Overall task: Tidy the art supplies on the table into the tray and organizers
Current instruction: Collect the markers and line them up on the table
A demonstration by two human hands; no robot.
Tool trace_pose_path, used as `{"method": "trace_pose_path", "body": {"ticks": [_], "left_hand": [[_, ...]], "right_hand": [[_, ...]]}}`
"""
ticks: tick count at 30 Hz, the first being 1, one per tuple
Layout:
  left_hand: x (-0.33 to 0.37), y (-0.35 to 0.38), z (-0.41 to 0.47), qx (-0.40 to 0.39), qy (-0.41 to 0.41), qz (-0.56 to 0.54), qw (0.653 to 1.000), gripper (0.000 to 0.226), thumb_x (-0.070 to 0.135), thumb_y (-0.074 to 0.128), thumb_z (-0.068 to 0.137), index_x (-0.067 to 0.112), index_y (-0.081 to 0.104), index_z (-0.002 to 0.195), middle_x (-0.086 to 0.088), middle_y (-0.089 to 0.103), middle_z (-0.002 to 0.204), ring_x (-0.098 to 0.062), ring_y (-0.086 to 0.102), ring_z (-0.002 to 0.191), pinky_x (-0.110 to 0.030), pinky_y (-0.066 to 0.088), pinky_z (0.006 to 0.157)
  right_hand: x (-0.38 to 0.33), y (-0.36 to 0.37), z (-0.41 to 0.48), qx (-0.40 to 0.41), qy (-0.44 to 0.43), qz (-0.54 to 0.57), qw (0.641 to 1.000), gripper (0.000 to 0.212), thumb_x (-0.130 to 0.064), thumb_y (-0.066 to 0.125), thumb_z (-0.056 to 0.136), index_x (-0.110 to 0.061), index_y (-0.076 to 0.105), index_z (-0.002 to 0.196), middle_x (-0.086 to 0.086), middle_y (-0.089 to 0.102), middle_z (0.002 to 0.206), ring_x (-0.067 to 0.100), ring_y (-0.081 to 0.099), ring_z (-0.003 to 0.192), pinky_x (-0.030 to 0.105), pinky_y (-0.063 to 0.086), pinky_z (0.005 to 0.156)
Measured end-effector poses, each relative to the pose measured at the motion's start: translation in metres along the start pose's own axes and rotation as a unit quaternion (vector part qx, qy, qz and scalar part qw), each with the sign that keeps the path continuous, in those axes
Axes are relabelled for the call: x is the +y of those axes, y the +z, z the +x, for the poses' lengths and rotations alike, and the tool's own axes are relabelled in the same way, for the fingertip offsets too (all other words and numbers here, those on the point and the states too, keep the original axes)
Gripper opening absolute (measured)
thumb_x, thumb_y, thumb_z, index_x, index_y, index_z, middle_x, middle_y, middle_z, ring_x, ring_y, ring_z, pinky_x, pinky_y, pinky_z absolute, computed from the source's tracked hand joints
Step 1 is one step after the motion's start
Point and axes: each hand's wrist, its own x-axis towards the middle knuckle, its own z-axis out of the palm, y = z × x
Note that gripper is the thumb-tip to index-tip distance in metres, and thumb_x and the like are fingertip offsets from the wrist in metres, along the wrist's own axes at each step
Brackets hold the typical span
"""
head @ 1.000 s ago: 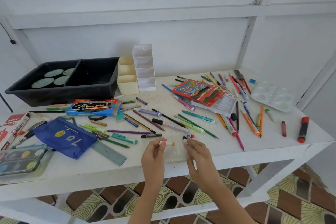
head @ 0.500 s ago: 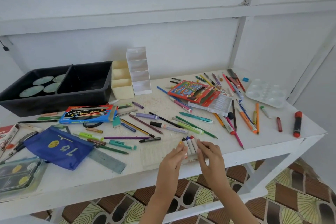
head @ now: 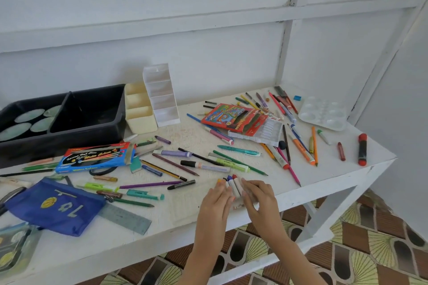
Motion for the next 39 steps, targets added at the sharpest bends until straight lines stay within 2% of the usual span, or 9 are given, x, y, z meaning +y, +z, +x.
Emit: {"method": "trace_pose_path", "body": {"ticks": [3, 6, 12, 17, 20, 23, 25, 30, 39], "left_hand": [[0.003, 0.006, 0.011, 0.042, 0.031, 0.073, 0.996, 0.058, 0.049, 0.025, 0.098, 0.01, 0.061, 0.123, 0.0, 0.054, 0.131, -0.004, 0.043, 0.125, -0.012, 0.028, 0.108], [0.014, 0.015, 0.026, 0.053, 0.023, 0.066, 0.996, 0.06, 0.054, 0.026, 0.096, 0.013, 0.062, 0.121, 0.001, 0.06, 0.125, -0.008, 0.052, 0.12, -0.023, 0.042, 0.101], [0.039, 0.055, 0.07, 0.035, 0.023, 0.035, 0.999, 0.033, 0.028, 0.047, 0.094, 0.011, 0.065, 0.115, 0.004, 0.065, 0.112, -0.005, 0.056, 0.108, -0.006, 0.038, 0.094], [0.059, 0.104, 0.115, 0.009, 0.039, 0.035, 0.999, 0.022, 0.013, 0.055, 0.093, 0.01, 0.065, 0.112, 0.004, 0.065, 0.107, -0.005, 0.056, 0.1, -0.004, 0.036, 0.086], [0.07, 0.133, 0.141, -0.006, 0.029, 0.02, 0.999, 0.024, 0.011, 0.057, 0.091, 0.011, 0.064, 0.114, 0.004, 0.064, 0.104, -0.007, 0.056, 0.098, -0.013, 0.041, 0.087], [0.079, 0.164, 0.163, -0.02, 0.002, 0.026, 0.999, 0.025, 0.014, 0.056, 0.092, 0.013, 0.062, 0.116, 0.003, 0.063, 0.104, -0.009, 0.057, 0.099, -0.019, 0.045, 0.085], [0.082, 0.183, 0.177, -0.019, -0.026, 0.042, 0.999, 0.026, 0.016, 0.056, 0.092, 0.012, 0.062, 0.117, 0.0, 0.063, 0.108, -0.012, 0.058, 0.101, -0.018, 0.043, 0.084], [0.085, 0.212, 0.206, 0.001, -0.073, 0.107, 0.992, 0.03, 0.015, 0.053, 0.094, 0.012, 0.058, 0.124, -0.002, 0.057, 0.123, -0.015, 0.052, 0.114, -0.017, 0.038, 0.087], [0.076, 0.237, 0.219, 0.019, -0.098, 0.252, 0.963, 0.03, 0.02, 0.056, 0.092, 0.009, 0.06, 0.119, -0.007, 0.059, 0.121, -0.023, 0.043, 0.124, -0.032, 0.036, 0.102]], "right_hand": [[-0.007, -0.005, 0.008, 0.007, 0.068, 0.054, 0.996, 0.026, -0.013, 0.057, 0.092, -0.019, 0.06, 0.118, -0.006, 0.058, 0.103, 0.004, 0.053, 0.09, 0.012, 0.044, 0.079], [-0.011, -0.013, 0.022, 0.045, 0.11, 0.082, 0.989, 0.019, -0.013, 0.053, 0.094, -0.02, 0.062, 0.109, -0.007, 0.06, 0.099, -0.001, 0.056, 0.087, 0.005, 0.042, 0.074], [0.015, -0.054, 0.054, 0.108, 0.182, 0.101, 0.972, 0.02, -0.006, 0.052, 0.093, -0.02, 0.065, 0.1, -0.007, 0.066, 0.093, 0.003, 0.06, 0.082, 0.006, 0.045, 0.068], [0.058, -0.099, 0.079, 0.148, 0.216, 0.053, 0.964, 0.024, 0.002, 0.05, 0.091, -0.013, 0.067, 0.098, -0.001, 0.065, 0.094, 0.003, 0.059, 0.078, 0.003, 0.042, 0.068], [0.087, -0.123, 0.099, 0.138, 0.226, -0.006, 0.964, 0.022, 0.001, 0.052, 0.09, -0.008, 0.068, 0.102, 0.004, 0.064, 0.097, 0.006, 0.055, 0.074, 0.005, 0.04, 0.067], [0.114, -0.139, 0.119, 0.117, 0.213, -0.056, 0.969, 0.021, 0.002, 0.053, 0.089, -0.003, 0.069, 0.101, 0.01, 0.064, 0.095, 0.012, 0.054, 0.078, 0.008, 0.039, 0.081], [0.128, -0.147, 0.13, 0.09, 0.202, -0.082, 0.972, 0.023, 0.004, 0.052, 0.088, -0.003, 0.068, 0.103, 0.01, 0.062, 0.096, 0.019, 0.055, 0.089, 0.016, 0.038, 0.086], [0.152, -0.154, 0.154, -0.001, 0.184, -0.159, 0.97, 0.03, -0.003, 0.049, 0.092, -0.008, 0.061, 0.119, 0.008, 0.053, 0.115, 0.019, 0.045, 0.109, 0.018, 0.036, 0.088], [0.171, -0.164, 0.17, -0.009, 0.194, -0.272, 0.942, 0.024, -0.011, 0.046, 0.095, -0.014, 0.053, 0.118, 0.006, 0.046, 0.112, 0.016, 0.041, 0.098, 0.025, 0.04, 0.088]]}}
